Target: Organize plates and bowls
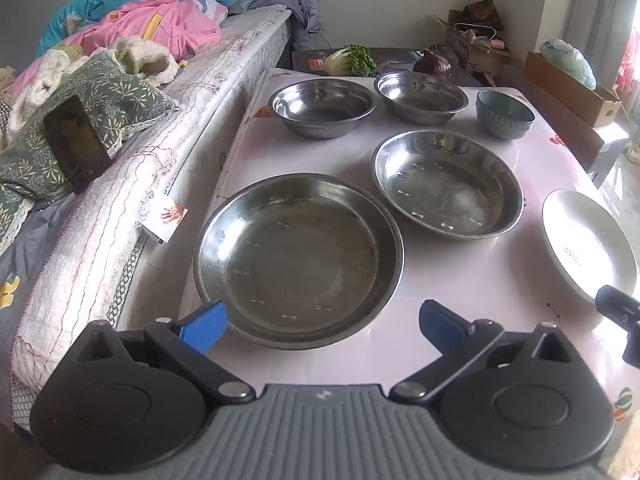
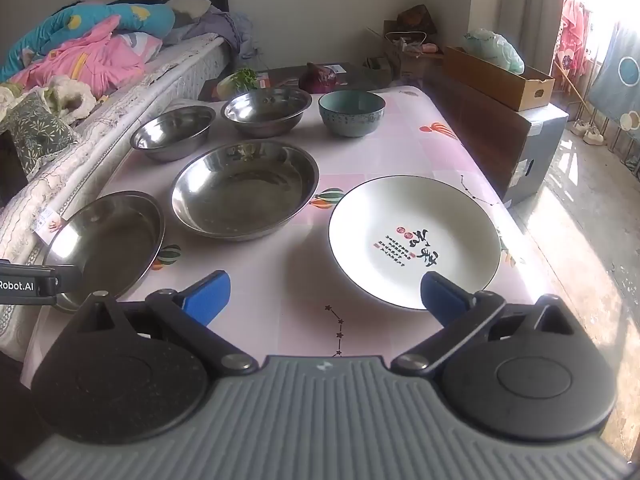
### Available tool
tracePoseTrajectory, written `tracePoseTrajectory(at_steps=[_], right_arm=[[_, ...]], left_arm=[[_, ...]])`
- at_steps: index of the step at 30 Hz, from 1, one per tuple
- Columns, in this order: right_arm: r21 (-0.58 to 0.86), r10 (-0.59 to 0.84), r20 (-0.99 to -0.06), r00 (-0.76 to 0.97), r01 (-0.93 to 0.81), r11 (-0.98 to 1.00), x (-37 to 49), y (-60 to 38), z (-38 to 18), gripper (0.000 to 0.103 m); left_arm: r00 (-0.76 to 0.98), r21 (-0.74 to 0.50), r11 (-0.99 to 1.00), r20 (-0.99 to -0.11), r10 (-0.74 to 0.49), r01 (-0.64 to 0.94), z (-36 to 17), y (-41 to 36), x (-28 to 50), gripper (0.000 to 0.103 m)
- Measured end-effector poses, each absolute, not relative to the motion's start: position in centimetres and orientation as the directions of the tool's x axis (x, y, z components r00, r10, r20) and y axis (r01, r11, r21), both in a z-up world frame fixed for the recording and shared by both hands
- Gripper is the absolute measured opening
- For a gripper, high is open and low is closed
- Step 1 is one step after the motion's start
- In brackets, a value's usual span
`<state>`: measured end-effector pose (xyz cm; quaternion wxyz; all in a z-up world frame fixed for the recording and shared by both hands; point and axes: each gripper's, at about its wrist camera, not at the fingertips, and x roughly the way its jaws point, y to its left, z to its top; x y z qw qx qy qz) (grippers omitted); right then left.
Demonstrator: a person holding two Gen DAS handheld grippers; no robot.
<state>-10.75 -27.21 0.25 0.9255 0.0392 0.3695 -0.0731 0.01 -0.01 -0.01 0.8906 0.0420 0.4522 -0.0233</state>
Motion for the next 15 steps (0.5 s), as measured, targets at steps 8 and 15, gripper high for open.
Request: tracePoseTrajectory(at_steps=[8, 15], right_arm=[[0.018, -0.111, -0.695, 0.71, 0.171, 0.985, -10.5, -27.7, 1.1, 0.102], [0.02, -0.107, -0.705, 0.701, 0.171, 0.985, -10.3, -28.0, 0.5, 0.102]], left_arm=[[0.579, 0.046, 0.995, -0.815, -0.015, 0.091, -0.5, -0.4, -0.1, 0.103], [0.574, 0.04, 0.994, -0.818, -0.028, 0.106, -0.6, -0.8, -0.2, 0.103]])
